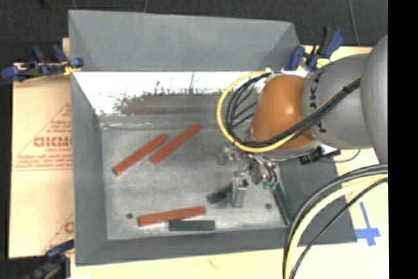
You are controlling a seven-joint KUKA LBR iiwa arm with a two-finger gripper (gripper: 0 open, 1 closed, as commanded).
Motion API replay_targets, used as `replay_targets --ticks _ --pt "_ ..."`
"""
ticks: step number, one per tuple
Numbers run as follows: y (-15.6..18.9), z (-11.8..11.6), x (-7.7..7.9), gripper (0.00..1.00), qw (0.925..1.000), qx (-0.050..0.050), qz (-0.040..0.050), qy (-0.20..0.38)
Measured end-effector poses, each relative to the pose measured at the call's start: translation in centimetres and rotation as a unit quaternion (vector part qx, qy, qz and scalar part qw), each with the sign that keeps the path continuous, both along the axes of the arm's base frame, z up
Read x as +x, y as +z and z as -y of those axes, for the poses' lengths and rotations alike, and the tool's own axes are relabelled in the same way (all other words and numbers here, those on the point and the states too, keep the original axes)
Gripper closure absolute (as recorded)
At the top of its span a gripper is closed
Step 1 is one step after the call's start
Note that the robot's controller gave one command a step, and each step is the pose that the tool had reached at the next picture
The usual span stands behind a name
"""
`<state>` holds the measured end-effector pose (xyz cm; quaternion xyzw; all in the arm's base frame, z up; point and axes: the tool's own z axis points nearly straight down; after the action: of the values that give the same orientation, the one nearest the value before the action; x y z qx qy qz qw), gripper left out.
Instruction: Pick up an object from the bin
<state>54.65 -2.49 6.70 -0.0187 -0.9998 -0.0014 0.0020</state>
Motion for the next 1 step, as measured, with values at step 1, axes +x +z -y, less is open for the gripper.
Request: replay_targets --ticks 1 --pt "0.63 0.00 0.54 1.00 1.0000 -0.001 0.0076 0.001"
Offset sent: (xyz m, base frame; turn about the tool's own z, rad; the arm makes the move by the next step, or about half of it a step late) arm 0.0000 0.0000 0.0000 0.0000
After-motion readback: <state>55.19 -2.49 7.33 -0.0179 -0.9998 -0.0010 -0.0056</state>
